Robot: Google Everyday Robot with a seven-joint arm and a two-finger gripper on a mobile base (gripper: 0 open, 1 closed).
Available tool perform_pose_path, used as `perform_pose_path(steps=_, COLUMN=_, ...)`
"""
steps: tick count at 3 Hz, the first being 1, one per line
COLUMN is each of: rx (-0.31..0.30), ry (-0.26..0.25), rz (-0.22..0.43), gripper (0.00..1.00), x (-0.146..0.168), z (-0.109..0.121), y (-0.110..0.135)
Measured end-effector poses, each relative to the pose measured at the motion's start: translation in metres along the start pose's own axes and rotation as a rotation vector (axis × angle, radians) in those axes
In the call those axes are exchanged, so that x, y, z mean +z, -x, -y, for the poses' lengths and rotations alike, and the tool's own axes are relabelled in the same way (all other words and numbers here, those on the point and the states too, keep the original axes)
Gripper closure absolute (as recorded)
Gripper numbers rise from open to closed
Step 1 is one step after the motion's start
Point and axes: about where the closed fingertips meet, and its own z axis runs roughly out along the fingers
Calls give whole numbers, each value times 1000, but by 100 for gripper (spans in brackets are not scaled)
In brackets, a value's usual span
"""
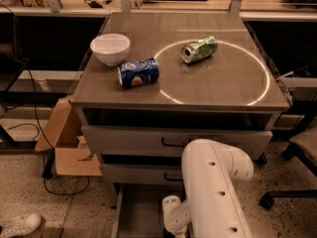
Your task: Pick rxbar blueberry from bottom drawer and place on counter
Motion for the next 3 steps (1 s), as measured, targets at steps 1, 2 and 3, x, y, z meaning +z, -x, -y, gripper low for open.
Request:
perform_pose_path(steps=1, rx=1, ry=1, rz=-1, gripper=26, x=1, z=-1, y=-1)
perform_pose_path(steps=2, rx=1, ry=1, rz=-1, gripper=50, x=1, z=-1, y=-1)
perform_pose_path(steps=3, rx=1, ry=1, rz=-1, gripper=81, x=1, z=-1, y=-1)
